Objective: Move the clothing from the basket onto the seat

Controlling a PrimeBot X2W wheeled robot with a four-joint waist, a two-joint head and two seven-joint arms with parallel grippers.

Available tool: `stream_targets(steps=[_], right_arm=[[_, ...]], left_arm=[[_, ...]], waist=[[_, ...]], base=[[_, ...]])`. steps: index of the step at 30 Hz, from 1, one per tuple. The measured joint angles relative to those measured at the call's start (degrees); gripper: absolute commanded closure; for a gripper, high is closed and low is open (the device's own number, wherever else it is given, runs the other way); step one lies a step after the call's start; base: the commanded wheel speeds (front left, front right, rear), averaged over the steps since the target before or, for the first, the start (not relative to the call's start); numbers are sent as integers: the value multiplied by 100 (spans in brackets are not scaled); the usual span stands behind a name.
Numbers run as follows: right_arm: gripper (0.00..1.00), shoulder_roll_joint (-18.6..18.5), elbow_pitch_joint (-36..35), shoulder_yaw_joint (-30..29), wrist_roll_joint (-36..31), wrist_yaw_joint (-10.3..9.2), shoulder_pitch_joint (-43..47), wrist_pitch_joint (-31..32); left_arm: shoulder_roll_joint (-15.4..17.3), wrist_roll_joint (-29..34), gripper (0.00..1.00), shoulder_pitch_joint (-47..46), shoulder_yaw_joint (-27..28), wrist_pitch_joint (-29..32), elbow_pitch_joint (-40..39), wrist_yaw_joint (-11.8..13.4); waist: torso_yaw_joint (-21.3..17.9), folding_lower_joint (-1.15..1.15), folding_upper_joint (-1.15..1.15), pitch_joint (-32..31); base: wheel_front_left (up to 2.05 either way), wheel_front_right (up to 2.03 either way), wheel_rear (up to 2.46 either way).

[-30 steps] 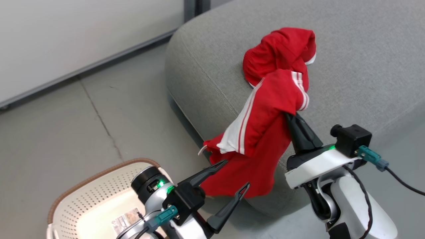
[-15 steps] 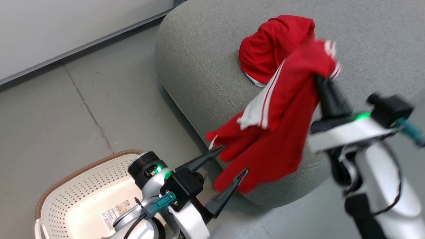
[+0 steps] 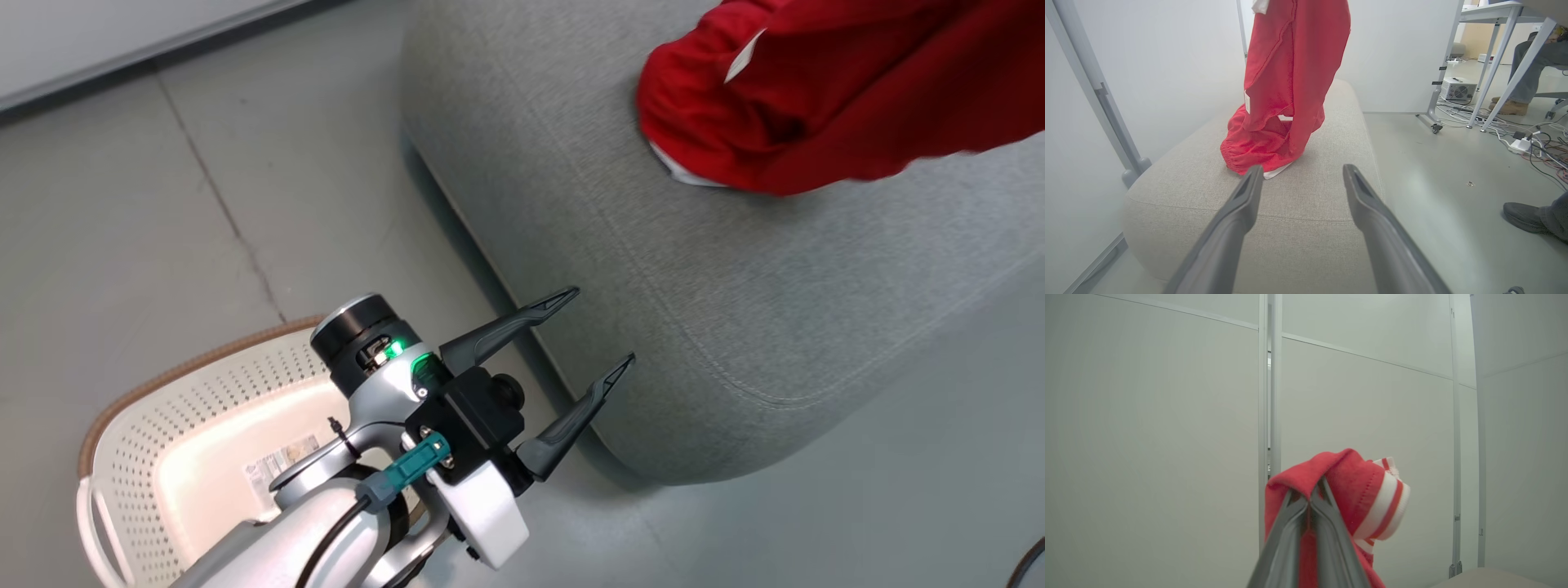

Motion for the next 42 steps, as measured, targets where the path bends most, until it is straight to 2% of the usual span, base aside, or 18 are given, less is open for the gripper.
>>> stream_targets(steps=[7, 10, 16, 21, 22, 23, 24, 34, 42], right_arm=[[100, -311, 421, -181, -22, 0, -504, -4], [100, -355, 933, -244, -144, 0, -482, -12], [100, -248, 1763, -452, -227, 0, -325, -14], [100, -107, 2610, -969, -335, 1, -71, -13], [76, -75, 2729, -1049, -378, 0, -31, -13], [32, -48, 2765, -1110, -419, 0, -18, -13], [0, -29, 2774, -1189, -431, 0, -26, -14], [0, 38, 2566, -1199, -839, 0, 481, -13], [0, 123, 1719, -1127, -990, 0, 1423, -14]], left_arm=[[-11, 149, 0, -355, -92, 160, -65, -65], [35, 208, 0, -522, -137, 261, -110, -98], [93, 289, 0, -704, -156, 337, -155, -116], [116, 296, 0, -727, -165, 352, -152, -115], [123, 296, 0, -727, -164, 352, -153, -115], [131, 296, 0, -731, -160, 352, -147, -114], [131, 296, 0, -734, -162, 350, -143, -113], [63, 169, 0, -638, -89, 9, 86, 49], [-152, -49, 0, -207, 54, -532, 390, 379]], waist=[[303, 0, 0, 553], [457, 0, 0, 928], [626, 0, 0, 1378], [768, 0, 0, 1654], [790, 0, 0, 1677], [803, 0, 0, 1694], [808, 0, 0, 1697], [771, 0, 0, 1235], [890, 0, 0, 562]], base=[[0, 0, 0], [0, 0, 0], [0, 0, 0], [0, 0, 0], [0, 0, 0], [0, 0, 0], [0, 0, 0], [0, 0, 0], [0, 0, 0]])
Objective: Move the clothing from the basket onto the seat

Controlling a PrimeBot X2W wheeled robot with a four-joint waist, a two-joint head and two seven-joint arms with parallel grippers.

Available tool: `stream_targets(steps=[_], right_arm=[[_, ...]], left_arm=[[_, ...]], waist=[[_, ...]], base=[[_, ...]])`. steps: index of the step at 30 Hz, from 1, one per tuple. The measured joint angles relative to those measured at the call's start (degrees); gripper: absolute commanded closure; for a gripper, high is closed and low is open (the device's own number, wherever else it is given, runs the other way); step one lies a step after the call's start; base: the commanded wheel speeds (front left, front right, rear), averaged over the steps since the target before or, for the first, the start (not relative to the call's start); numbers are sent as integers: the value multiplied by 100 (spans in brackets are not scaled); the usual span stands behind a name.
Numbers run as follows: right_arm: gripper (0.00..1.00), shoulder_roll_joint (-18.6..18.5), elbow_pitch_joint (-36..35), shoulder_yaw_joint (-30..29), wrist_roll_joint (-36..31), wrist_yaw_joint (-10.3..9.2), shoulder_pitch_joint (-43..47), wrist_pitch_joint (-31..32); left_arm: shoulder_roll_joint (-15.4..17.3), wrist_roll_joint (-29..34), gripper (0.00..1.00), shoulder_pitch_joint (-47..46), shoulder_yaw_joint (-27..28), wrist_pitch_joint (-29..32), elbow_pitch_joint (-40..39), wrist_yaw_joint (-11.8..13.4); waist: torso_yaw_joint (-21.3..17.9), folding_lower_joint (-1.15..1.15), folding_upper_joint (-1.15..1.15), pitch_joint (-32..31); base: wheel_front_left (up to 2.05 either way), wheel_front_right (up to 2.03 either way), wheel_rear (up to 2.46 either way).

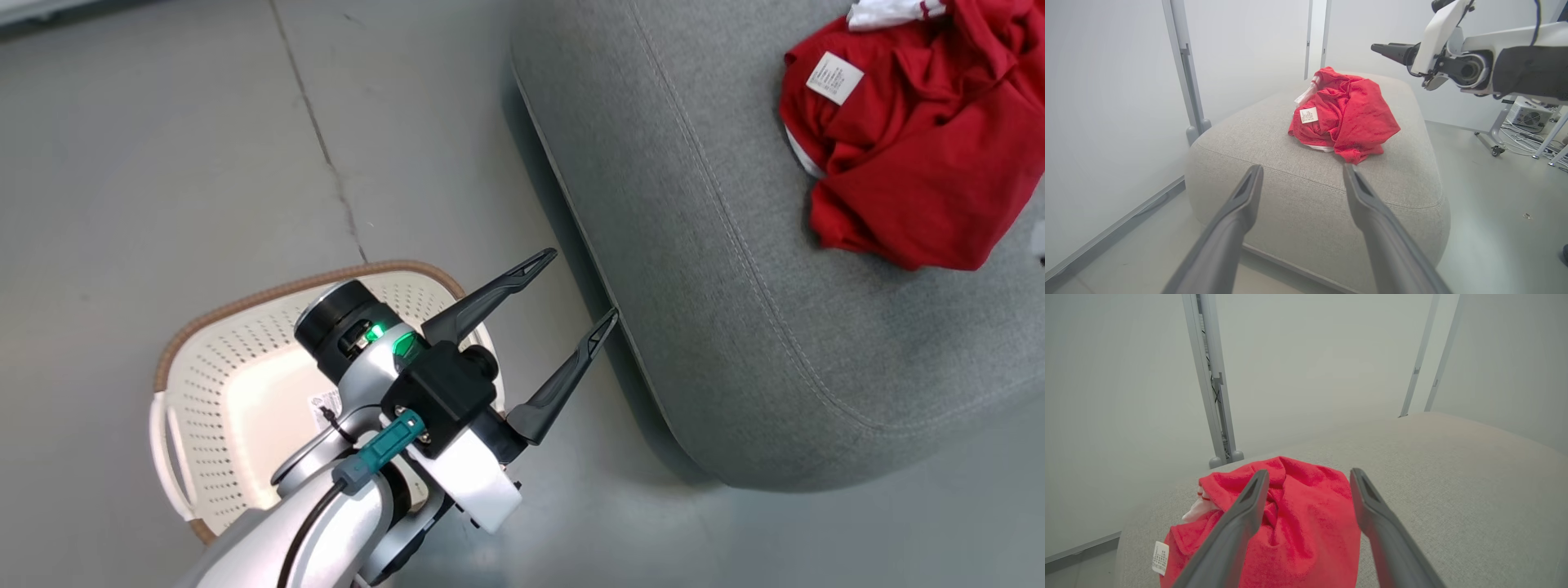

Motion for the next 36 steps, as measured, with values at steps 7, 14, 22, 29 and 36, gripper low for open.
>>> stream_targets(steps=[7, 14, 22, 29, 36], right_arm=[[0, 275, -1102, -67, -66, 0, 925, 0], [0, 697, -2243, 220, -259, 0, 1863, 0], [0, 966, -3386, 754, -523, 0, 2622, 308], [0, 1115, -4081, 1144, -704, 0, 3216, 709], [0, 1159, -4397, 1169, -795, 0, 3615, 925]], left_arm=[[-187, -276, 0, 509, 431, -581, 213, 566], [-283, -615, 0, 992, 1060, -1162, 364, 1100], [-293, -869, 0, 1417, 1757, -1514, 455, 1559], [-360, -1014, 0, 1781, 2431, -1624, 467, 1830], [-466, -927, 0, 2216, 3022, -1647, 244, 1925]], waist=[[401, 0, 0, -519], [974, 0, 0, -907], [1486, 0, 0, -1325], [1779, 0, 0, -1657], [2002, 0, 0, -1870]], base=[[0, 0, 0], [0, 0, 0], [0, 0, 0], [0, 0, 0], [0, 0, 0]])
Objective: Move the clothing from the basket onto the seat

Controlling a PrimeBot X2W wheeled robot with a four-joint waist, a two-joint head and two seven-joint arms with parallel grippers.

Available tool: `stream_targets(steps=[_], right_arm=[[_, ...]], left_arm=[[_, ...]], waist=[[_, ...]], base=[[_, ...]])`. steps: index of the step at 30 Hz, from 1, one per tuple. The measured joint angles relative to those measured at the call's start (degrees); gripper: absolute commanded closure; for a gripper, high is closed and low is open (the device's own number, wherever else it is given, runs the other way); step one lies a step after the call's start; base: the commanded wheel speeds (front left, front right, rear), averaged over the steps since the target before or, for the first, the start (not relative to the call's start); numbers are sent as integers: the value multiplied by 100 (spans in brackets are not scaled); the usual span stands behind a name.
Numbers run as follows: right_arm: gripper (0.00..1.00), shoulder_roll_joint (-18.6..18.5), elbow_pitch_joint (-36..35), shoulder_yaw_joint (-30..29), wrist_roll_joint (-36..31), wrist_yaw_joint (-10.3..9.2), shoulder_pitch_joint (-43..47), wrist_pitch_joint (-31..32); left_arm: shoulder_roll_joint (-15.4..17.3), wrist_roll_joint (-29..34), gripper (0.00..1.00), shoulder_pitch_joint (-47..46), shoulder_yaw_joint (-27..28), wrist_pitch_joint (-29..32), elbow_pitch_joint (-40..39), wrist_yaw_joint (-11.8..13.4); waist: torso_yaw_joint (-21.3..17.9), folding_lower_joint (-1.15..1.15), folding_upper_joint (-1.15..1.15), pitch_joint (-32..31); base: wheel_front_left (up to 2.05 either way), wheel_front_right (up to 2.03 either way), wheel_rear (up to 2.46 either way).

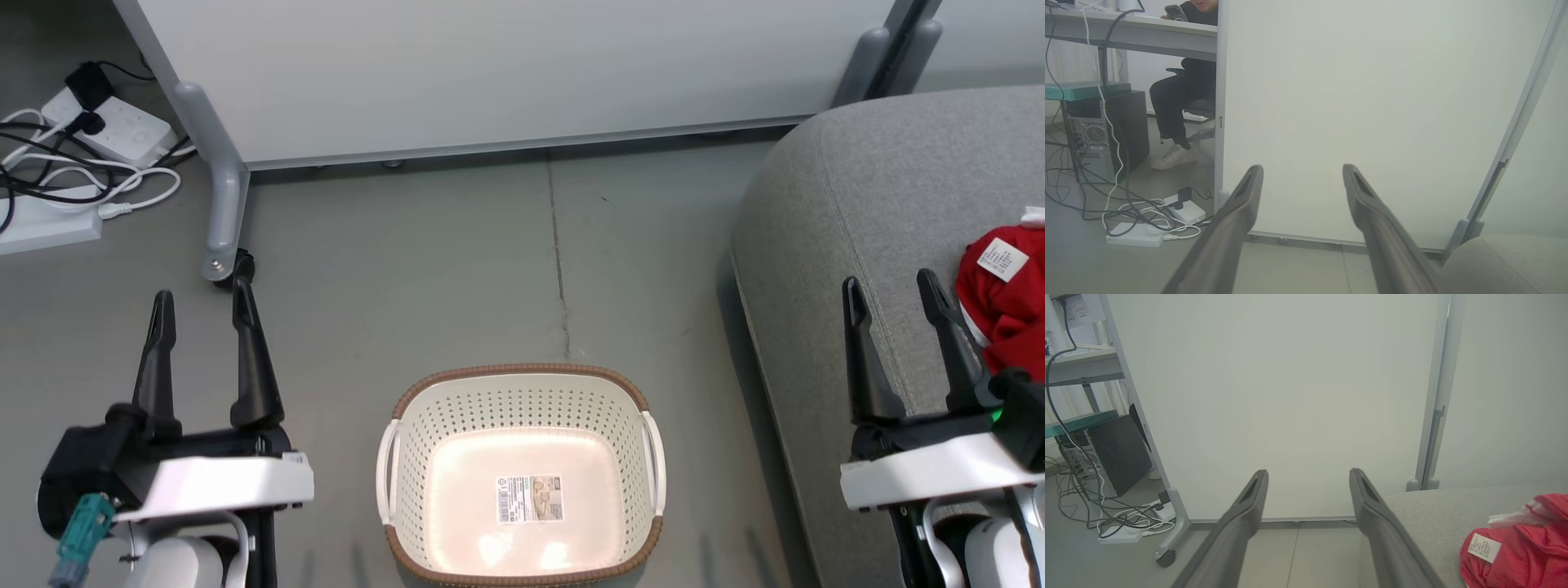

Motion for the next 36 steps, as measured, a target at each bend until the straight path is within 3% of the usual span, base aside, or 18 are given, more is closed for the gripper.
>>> stream_targets(steps=[6, 15, 36], right_arm=[[0, 12, -49, -49, -79, 0, 352, 129], [0, 18, -90, -25, -141, 0, 767, 297], [0, 19, -264, -162, -35, 0, 1158, 498]], left_arm=[[-7, 194, 0, 435, 2, 0, 9, -80], [305, 363, 0, 728, -245, 178, 202, -270], [619, 508, 0, 1025, -521, 667, 129, -281]], waist=[[79, 0, 0, -204], [95, 0, 0, -567], [72, 0, 0, -895]], base=[[0, 0, 0], [0, 0, 0], [0, 0, 0]])
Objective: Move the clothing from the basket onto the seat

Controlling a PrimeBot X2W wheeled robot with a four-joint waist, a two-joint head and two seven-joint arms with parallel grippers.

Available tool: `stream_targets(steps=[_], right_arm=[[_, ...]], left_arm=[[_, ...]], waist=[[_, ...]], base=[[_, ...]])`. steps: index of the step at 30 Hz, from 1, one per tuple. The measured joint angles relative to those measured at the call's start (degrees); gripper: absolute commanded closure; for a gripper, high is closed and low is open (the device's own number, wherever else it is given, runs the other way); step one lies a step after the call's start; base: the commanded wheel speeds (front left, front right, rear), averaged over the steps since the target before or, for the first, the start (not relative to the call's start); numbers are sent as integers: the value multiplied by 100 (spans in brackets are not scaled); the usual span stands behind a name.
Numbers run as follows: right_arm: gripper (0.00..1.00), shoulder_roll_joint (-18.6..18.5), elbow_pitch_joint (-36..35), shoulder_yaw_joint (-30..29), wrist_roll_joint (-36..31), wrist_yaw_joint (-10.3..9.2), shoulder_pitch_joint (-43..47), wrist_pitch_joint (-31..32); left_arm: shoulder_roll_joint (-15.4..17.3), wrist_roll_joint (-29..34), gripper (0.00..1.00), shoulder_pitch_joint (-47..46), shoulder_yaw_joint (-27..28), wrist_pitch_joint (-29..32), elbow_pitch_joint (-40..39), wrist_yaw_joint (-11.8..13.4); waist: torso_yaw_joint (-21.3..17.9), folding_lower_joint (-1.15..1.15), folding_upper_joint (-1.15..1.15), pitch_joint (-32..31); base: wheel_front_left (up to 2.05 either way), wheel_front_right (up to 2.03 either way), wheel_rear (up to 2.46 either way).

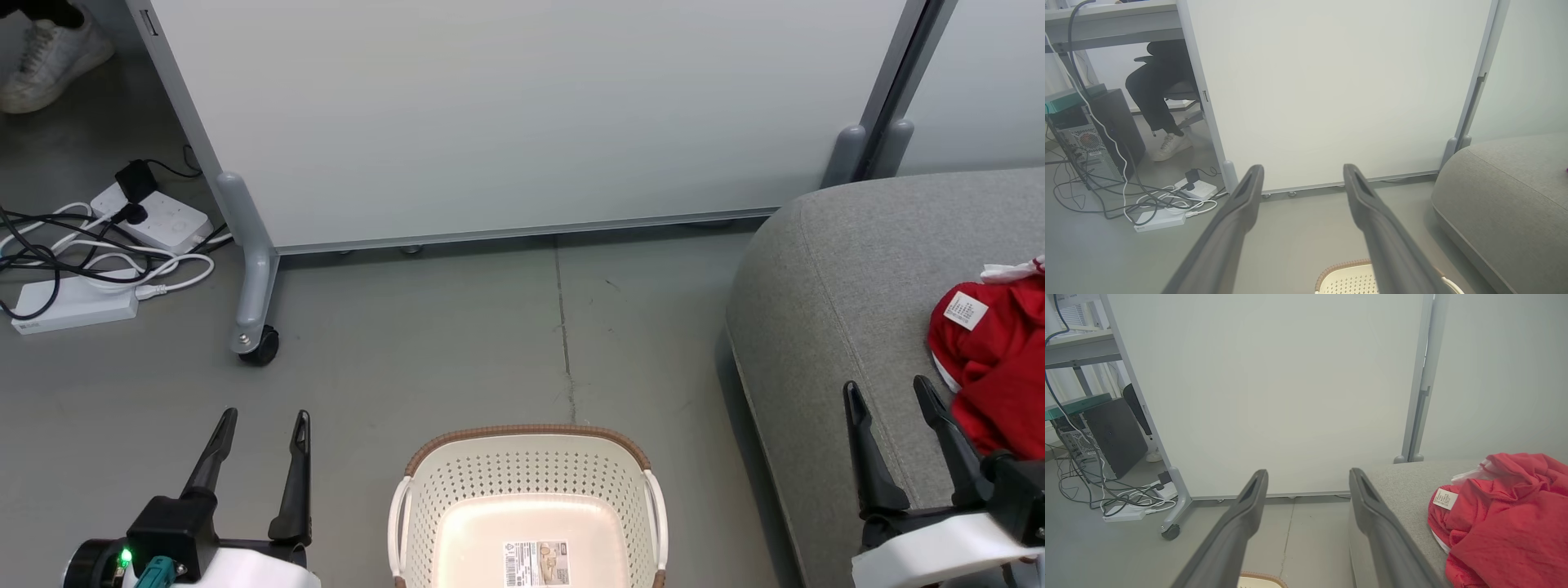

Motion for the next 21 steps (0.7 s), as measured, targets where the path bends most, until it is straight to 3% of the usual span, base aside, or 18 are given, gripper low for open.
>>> stream_targets(steps=[21], right_arm=[[0, 0, -24, 8, 62, 0, 17, 25]], left_arm=[[-14, -60, 0, -2, -7, -62, 118, 57]], waist=[[55, 0, 0, 35]], base=[[0, 0, 0]])
